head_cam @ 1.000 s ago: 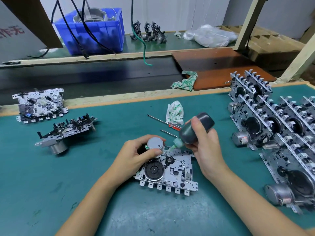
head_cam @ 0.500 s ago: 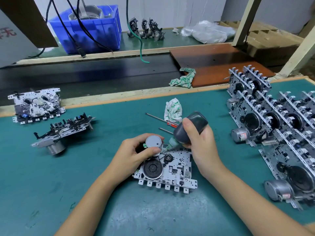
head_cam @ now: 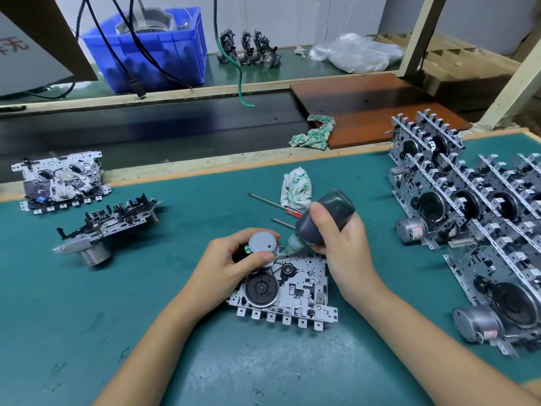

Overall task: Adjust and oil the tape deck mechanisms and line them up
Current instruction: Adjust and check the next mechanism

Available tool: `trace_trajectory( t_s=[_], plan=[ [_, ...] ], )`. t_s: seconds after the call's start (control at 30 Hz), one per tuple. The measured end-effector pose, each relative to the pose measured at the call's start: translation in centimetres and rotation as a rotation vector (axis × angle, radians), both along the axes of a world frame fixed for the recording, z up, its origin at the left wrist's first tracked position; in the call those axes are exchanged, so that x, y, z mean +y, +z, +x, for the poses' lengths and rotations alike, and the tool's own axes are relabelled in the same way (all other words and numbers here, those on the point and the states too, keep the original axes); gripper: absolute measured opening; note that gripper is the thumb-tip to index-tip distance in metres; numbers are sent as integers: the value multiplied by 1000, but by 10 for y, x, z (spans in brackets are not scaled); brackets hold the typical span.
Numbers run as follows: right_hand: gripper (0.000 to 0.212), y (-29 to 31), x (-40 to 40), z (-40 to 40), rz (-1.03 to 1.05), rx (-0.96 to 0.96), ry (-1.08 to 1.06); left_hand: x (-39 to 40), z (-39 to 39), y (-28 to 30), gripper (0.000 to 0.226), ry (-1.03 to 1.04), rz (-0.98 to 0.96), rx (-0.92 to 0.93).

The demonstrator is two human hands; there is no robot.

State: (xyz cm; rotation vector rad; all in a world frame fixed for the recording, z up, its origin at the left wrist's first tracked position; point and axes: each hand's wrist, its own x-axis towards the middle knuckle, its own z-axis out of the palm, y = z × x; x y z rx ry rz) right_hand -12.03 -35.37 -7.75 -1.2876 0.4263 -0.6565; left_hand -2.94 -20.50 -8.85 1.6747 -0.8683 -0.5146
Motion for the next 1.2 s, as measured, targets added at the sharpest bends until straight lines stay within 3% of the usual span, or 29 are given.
trace_trajectory(
  t_s=[0.1, 0.17, 0.27, 0.37, 0.43, 0.5, 0.57, 0.7, 0.73, 0.8, 0.87, 0.9, 0.97, 1.0, 1.03, 1.07, 1.1, 1.13, 1.17, 1.2],
  plan=[
    [38, 4, -4, 0, 49, 50, -24, 1, -2, 1, 27, 39, 26, -62],
    [43, 9, -9, -1, 93, 57, -52, -1, -6, 3, 36, 109, 49, -222],
    [40, 18, -22, -3, 376, -116, -27, -6, -13, 5, 27, 274, 75, -341],
    [39, 27, -36, -5, 792, -284, -34, -10, -21, 10, 14, 433, -18, -67],
    [40, 32, -37, -7, 884, -318, -42, -14, -24, 14, 21, 435, -177, 334],
    [41, 34, -31, -8, 858, -317, 8, -15, -31, 20, 34, -17, -521, 837],
    [36, 35, -19, -9, 778, -275, 58, -7, -38, 25, 55, -35, -742, 947],
    [30, 31, 8, -11, 576, -183, 180, -11, -37, 20, 15, -101, -789, 1230],
    [28, 28, 12, -12, 529, -157, 192, -12, -36, 10, 27, -30, -786, 1277],
    [31, 23, 17, -12, 464, -106, 189, -8, -38, 4, 50, -240, -965, 1442],
    [32, 22, 20, -12, 415, -89, 186, -5, -35, 13, 54, -110, -818, 1401],
    [33, 22, 21, -12, 389, -87, 185, -9, -38, 12, 60, -39, -797, 1306],
    [35, 23, 23, -12, 346, -82, 177, -13, -36, 2, 82, 15, -839, 1348],
    [35, 23, 24, -12, 327, -79, 175, -9, -35, 1, 70, -162, -969, 1419],
    [35, 23, 24, -12, 311, -79, 176, -13, -37, 2, 43, -301, -1060, 1411],
    [33, 23, 24, -13, 297, -80, 177, -12, -37, 8, 27, -244, -1012, 1385],
    [31, 23, 24, -13, 286, -83, 177, -13, -38, 8, 33, -65, -911, 1344],
    [28, 22, 24, -13, 276, -84, 177, -17, -44, 6, 61, 75, -872, 1311],
    [25, 22, 24, -13, 267, -85, 177, -17, -42, 5, 90, 103, -898, 1353],
    [24, 22, 24, -13, 259, -86, 179, -13, -42, 7, 103, 41, -942, 1374]
  ],
)
